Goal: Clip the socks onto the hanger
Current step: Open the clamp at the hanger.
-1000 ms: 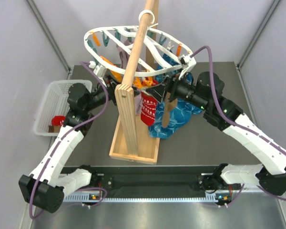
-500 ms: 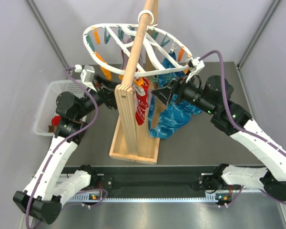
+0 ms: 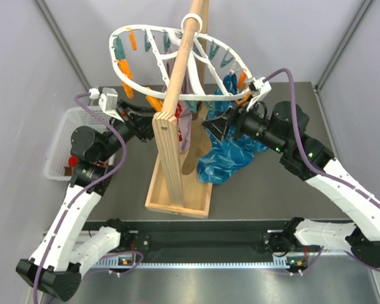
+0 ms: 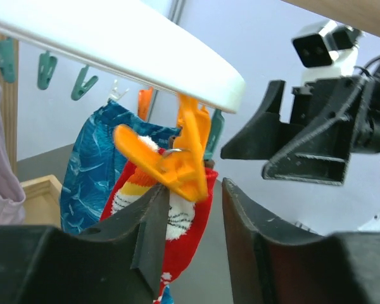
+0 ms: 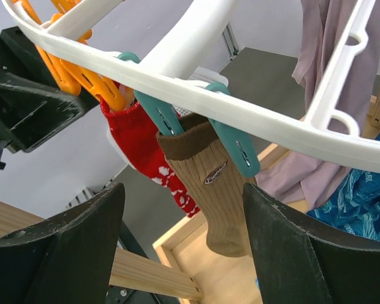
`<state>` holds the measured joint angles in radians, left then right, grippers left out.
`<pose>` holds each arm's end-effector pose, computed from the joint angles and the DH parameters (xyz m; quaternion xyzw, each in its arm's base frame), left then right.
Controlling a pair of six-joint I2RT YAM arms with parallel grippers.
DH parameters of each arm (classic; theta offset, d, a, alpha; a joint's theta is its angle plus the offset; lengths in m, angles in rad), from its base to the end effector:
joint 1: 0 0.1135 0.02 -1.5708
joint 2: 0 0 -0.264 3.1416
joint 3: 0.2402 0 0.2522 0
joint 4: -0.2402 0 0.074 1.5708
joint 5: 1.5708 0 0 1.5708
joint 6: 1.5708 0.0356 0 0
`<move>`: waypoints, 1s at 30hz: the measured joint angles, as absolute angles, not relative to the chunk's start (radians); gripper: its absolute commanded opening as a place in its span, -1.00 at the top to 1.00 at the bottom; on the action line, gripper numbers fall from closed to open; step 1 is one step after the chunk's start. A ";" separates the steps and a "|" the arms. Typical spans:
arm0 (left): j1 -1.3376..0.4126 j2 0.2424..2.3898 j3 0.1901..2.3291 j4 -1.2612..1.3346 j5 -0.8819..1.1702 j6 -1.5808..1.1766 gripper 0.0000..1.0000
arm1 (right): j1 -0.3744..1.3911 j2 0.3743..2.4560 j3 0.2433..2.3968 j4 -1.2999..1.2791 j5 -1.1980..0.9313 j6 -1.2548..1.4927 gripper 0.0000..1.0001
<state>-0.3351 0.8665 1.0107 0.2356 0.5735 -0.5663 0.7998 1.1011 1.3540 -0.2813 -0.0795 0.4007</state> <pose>0.1630 -0.0772 0.4478 0.1705 0.5614 -0.4887 0.6457 0.1597 0.1684 0.4652 -0.1692 0.6968 0.4169 0.5586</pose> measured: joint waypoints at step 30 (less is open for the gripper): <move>-0.541 0.933 0.940 0.314 0.499 -0.595 1.00 | 0.797 1.058 1.335 -0.192 -0.337 0.474 -0.35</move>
